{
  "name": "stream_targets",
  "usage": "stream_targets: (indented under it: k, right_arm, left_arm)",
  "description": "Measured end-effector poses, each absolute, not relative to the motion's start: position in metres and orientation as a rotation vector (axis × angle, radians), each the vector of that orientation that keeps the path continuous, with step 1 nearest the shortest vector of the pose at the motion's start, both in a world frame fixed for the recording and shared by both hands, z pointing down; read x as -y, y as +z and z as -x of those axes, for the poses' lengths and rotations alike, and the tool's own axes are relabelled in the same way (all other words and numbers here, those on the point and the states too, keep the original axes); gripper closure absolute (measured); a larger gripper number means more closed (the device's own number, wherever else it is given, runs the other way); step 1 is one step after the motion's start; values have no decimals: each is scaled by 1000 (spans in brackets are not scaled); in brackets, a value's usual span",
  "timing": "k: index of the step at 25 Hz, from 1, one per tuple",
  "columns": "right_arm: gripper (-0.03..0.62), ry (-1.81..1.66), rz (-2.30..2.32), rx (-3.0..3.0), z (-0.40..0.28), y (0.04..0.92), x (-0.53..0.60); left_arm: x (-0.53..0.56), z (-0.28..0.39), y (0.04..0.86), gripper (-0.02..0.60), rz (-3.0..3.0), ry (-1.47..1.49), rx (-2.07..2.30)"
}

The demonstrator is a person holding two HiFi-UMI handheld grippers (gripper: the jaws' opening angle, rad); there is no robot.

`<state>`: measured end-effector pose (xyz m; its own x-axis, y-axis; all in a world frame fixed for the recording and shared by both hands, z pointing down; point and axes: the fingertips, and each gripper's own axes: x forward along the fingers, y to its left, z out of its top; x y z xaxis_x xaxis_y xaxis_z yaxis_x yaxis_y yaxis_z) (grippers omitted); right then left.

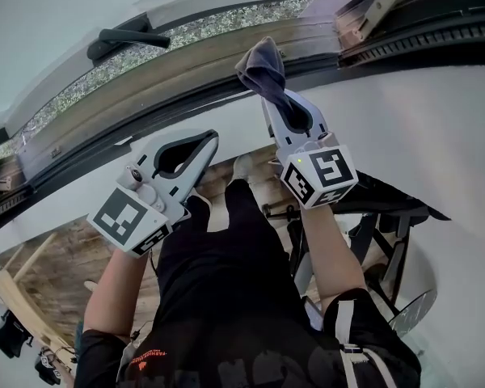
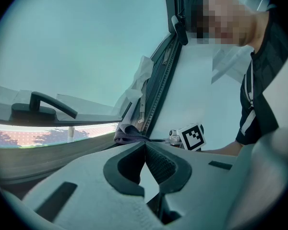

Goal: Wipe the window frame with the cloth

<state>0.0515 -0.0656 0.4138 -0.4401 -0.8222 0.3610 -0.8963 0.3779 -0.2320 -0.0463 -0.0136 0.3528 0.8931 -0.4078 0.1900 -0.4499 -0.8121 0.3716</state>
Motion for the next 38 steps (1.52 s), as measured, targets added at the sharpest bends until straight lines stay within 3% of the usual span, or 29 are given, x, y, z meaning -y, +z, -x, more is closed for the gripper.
stream_targets:
  k: [38]
  right_arm:
    - [551,337,-1587,2628,-39,258,29]
  left_arm:
    - [-14,69,253,561,-2792,6,706]
